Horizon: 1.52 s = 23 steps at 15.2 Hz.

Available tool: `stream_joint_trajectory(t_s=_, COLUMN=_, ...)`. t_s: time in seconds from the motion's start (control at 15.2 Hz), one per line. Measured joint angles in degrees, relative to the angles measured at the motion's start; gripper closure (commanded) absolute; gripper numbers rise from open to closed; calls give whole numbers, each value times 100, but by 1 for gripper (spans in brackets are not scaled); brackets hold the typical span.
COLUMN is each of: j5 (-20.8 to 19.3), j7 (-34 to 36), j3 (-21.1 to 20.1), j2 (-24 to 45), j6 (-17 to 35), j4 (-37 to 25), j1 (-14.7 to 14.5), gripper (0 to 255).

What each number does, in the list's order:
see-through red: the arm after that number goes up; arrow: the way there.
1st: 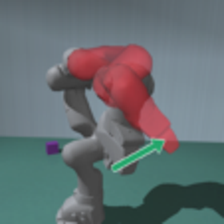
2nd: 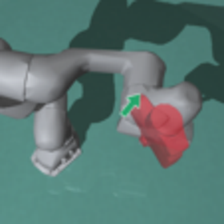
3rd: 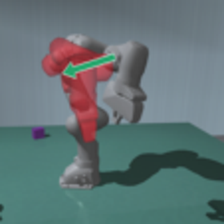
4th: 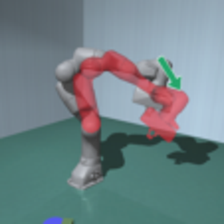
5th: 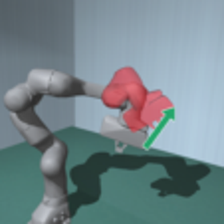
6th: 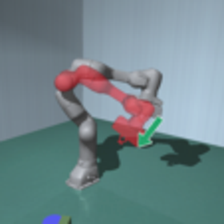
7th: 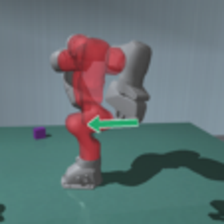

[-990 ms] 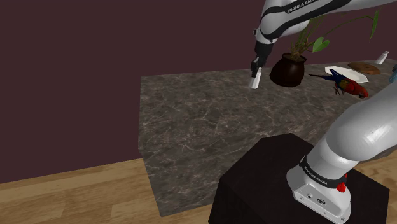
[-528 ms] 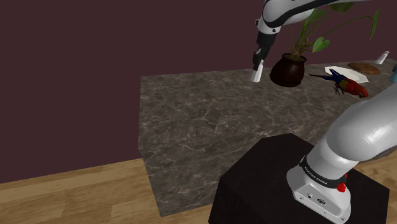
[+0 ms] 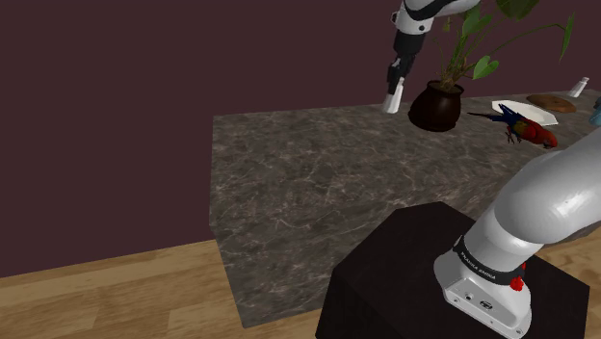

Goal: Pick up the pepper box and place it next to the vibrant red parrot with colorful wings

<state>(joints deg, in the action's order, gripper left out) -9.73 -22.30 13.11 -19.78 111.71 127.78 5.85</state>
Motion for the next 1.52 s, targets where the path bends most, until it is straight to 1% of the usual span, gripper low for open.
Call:
stream_joint_trajectory(t_s=0.2, j5=13, j7=-13, j3=-18, j2=-24, j6=-212, j4=-188, j1=-8, gripper=255)
stream_joint_trajectory(t_s=0.33, j5=-23, j7=-167, j3=88, j2=-63, j6=-238, j4=-194, j1=57, gripper=255)
stream_joint_trajectory(t_s=0.53, j5=-95, j7=-553, j3=356, j2=-86, j6=-255, j4=-240, j1=206, gripper=255)
stream_joint_trajectory(t_s=1.06, j5=-158, j7=-1739, j3=1194, j2=248, j6=-116, j4=-587, j1=583, gripper=255)
stream_joint_trajectory(t_s=1.25, j5=-116, j7=-2204, j3=1510, j2=429, j6=-114, j4=-812, j1=706, gripper=255)
stream_joint_trajectory(t_s=1.52, j5=56, j7=-2880, j3=1957, j2=830, j6=-54, j4=-1192, j1=854, gripper=255)
